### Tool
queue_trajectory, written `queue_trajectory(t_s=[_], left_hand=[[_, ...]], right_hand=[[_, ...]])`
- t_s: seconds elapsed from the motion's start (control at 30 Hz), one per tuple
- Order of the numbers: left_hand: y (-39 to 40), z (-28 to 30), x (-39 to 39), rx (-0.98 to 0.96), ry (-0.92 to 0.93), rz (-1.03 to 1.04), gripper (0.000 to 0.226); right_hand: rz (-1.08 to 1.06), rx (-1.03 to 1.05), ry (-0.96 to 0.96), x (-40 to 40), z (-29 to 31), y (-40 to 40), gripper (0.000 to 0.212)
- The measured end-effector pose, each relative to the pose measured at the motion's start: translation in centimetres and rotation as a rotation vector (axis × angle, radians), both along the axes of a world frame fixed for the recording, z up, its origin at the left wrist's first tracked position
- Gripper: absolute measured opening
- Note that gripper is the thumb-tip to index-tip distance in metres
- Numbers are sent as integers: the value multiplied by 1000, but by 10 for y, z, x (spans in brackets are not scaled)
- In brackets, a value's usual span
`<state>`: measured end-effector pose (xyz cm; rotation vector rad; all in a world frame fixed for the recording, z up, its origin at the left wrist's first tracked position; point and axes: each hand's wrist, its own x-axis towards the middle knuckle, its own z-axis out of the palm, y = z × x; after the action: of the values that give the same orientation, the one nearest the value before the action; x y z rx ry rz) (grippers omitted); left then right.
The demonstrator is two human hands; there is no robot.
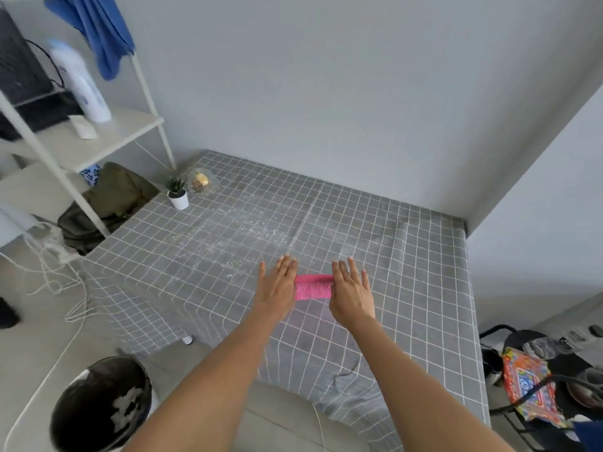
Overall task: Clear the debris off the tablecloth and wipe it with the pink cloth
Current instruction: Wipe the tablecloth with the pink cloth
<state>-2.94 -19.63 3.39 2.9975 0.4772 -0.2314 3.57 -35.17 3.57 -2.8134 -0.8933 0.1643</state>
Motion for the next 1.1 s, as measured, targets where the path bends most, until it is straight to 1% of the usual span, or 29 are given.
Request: queue_trajectory(t_s=[0.27, 0.4, 0.6, 0.8, 0.9, 0.97, 1.1], left_hand=[[102, 1, -25, 21, 52, 126, 61], [148, -7, -25, 13, 72, 129, 56], [224, -2, 3, -5, 60, 53, 54], [294, 1, 37, -1, -8, -25, 57], [317, -7, 41, -8, -43, -69, 60], [328, -18, 32, -19, -7, -103, 63], [344, -50, -11, 11, 151, -187, 65]], right_hand=[[128, 18, 20, -12, 0, 106, 63], [140, -10, 45, -9, -7, 152, 67], [48, -27, 80, 8, -8, 223, 68], [-56, 22, 14, 27, -7, 288, 69], [-102, 22, 14, 23, -17, 309, 65], [-112, 15, 50, 10, -30, 316, 62], [-58, -78, 153, -34, -60, 323, 65]])
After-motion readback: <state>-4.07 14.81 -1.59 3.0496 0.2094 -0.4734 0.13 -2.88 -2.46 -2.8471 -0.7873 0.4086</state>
